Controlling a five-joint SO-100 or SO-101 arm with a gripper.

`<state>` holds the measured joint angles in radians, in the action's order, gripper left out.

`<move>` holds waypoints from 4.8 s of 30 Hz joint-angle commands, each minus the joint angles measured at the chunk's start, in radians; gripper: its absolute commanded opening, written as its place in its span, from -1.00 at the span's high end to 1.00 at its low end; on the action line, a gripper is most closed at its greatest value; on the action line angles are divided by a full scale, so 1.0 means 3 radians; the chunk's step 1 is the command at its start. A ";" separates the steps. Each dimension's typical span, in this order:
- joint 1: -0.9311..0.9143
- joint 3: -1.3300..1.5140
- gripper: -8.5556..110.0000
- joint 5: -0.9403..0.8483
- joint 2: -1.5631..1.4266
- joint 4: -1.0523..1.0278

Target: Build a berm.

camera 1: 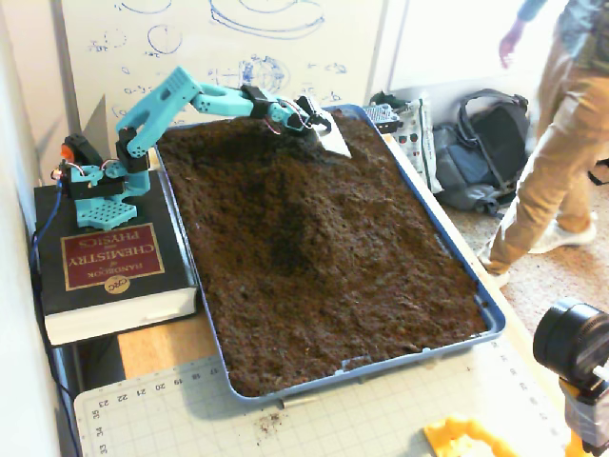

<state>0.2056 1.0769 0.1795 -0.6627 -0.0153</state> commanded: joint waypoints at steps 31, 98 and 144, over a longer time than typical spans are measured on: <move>0.0031 -0.0353 0.85 0.0051 0.0470 -0.1171; -0.0977 -0.0660 0.85 -0.0808 0.0844 0.0378; -0.1053 -0.0726 0.85 -0.0803 -0.0690 -0.3094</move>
<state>-0.0859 0.8790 -0.0598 -0.6750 -0.9419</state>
